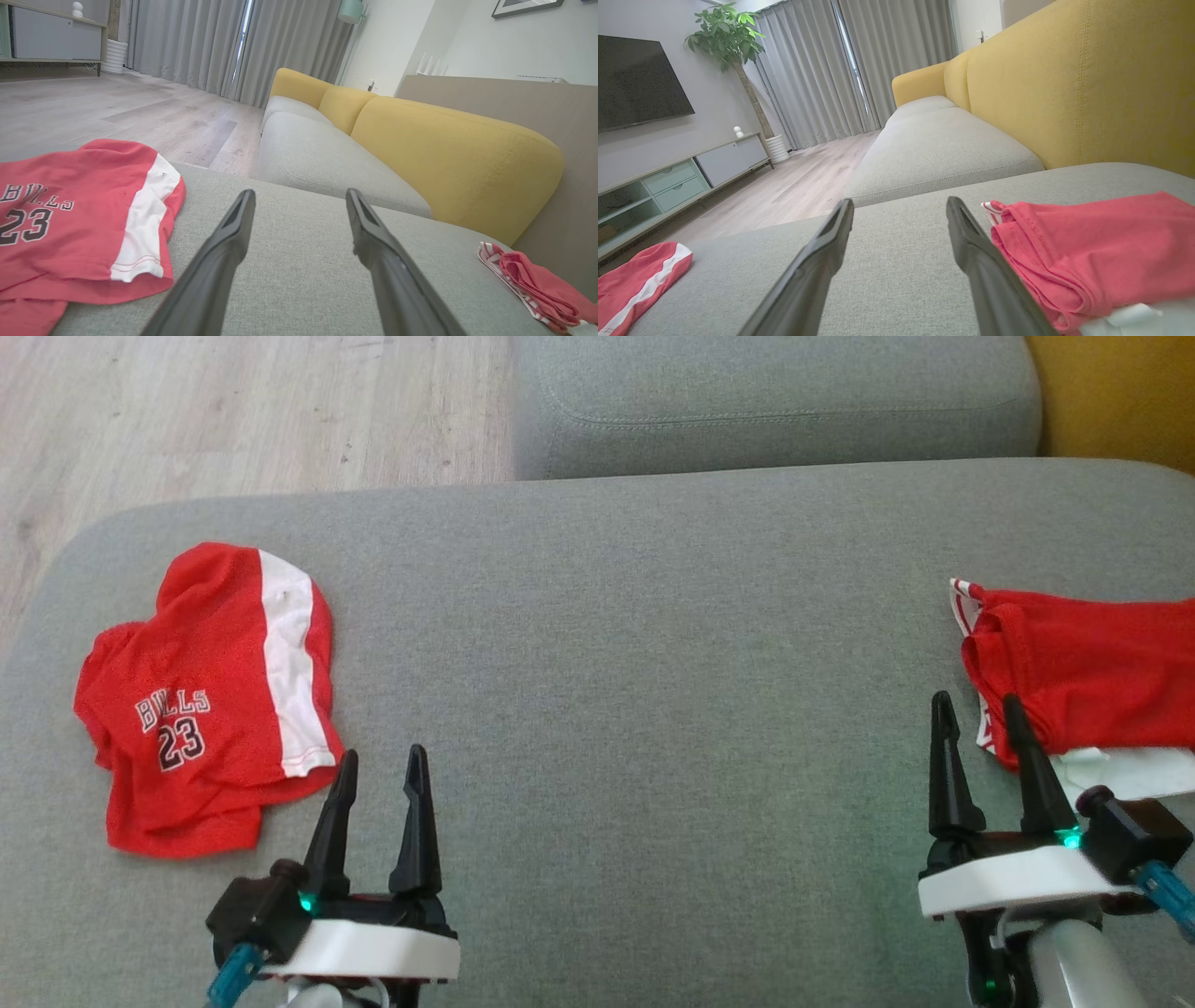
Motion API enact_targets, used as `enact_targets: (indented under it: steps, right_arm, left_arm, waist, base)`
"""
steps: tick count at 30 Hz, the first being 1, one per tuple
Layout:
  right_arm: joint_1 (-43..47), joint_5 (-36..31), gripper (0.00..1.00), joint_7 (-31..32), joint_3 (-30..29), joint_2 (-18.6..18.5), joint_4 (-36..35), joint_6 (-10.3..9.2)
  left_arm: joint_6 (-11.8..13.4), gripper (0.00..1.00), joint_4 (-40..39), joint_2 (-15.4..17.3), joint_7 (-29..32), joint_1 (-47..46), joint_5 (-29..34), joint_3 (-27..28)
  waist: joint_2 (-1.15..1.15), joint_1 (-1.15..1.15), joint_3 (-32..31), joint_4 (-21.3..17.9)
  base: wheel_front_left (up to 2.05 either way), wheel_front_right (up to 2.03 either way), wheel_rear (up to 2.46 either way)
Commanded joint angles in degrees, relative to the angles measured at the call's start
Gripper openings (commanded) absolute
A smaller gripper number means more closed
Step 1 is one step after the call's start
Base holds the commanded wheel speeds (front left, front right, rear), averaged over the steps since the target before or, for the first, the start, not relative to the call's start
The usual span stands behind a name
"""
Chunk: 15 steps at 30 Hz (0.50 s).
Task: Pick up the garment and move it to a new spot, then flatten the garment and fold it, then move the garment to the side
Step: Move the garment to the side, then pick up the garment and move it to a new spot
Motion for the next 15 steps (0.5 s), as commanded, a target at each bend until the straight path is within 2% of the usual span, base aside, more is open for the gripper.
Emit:
enact_targets:
  steps: [1, 15]
  right_arm:
    - [-2.28, 0.02, 1.0, -0.76, 1.51, -0.17, -2.22, 0.39]
    - [-2.1, 0.16, 1.0, -0.77, 1.65, -0.17, -2.66, 0.39]
  left_arm:
    - [0.46, 1.0, -1.95, 0.03, -0.29, -1.97, 0.07, 1.71]
    - [0.51, 1.0, -2.18, 0.03, -0.29, -2.0, 0.29, 1.46]
  waist:
    - [0.0, 0.0, 0.02, 0.01]
    - [0.0, 0.0, 0.02, -0.08]
  base:
    - [0.0, 0.0, 0.0]
    - [0.0, 0.0, 0.0]
